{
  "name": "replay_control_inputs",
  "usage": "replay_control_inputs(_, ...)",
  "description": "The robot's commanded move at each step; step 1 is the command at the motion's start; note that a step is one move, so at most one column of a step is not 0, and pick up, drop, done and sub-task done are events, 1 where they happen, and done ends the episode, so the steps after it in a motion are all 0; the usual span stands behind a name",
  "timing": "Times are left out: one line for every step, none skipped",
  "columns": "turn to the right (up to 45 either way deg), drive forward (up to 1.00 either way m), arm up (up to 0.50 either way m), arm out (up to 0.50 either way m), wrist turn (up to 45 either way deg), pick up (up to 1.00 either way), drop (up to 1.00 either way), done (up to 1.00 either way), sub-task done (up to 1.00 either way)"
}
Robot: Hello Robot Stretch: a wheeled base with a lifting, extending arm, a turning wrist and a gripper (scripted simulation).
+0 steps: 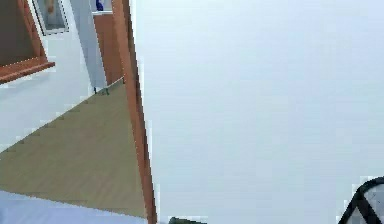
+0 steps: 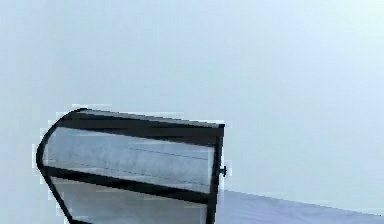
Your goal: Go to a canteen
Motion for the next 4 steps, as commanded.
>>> replay_control_inputs(0.0,0.30,0.00,0.00,0.0,0.00,0.00,0.00,0.00)
replay_control_inputs(-45.0,0.00,0.00,0.00,0.0,0.00,0.00,0.00,0.00)
replay_control_inputs(-33.0,0.00,0.00,0.00,0.0,0.00,0.00,0.00,0.00)
replay_control_inputs(0.0,0.45,0.00,0.00,0.0,0.00,0.00,0.00,0.00)
